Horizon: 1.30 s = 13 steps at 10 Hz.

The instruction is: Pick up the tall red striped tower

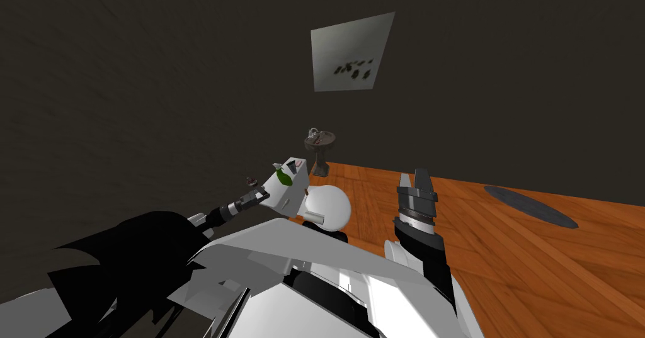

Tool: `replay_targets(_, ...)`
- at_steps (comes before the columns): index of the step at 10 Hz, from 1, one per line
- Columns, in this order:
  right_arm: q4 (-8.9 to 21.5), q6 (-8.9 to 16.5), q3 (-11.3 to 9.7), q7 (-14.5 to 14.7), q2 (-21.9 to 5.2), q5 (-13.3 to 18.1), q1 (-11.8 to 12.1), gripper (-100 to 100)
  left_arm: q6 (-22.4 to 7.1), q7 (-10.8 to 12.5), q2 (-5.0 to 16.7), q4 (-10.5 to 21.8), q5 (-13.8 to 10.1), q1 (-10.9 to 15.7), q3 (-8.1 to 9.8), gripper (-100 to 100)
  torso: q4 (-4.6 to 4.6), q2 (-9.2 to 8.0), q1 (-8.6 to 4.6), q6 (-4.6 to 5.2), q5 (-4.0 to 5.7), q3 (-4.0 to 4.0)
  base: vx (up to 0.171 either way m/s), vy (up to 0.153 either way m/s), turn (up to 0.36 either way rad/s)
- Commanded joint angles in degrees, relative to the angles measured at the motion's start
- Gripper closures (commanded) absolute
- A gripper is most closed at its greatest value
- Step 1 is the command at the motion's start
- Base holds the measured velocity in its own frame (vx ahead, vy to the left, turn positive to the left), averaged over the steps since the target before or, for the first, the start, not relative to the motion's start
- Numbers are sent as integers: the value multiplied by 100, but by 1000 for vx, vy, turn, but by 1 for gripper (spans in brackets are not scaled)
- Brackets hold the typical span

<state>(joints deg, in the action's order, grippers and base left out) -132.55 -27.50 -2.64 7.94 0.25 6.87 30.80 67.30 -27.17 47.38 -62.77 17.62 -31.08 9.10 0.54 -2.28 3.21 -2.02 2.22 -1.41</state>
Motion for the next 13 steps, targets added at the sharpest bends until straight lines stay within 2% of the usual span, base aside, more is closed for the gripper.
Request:
replay_targets(1,0,0,0,0,0,0,0,0,0,0,1,1,0,1,0,-100,0,0,0,0,0,0,0,0,0)
replay_targets(5,0,0,0,0,0,0,0,0,0,0,1,1,0,1,0,-100,0,0,-2,-1,0,0,0,0,1)
replay_targets(7,0,0,0,0,0,0,0,0,-167,110,86,77,62,18,-73,-100,0,0,-6,1,1,0,1,-20,-62)
replay_targets(13,0,0,0,0,0,0,0,0,-167,110,86,77,62,18,-73,-100,0,0,2,1,0,0,0,-5,-1)
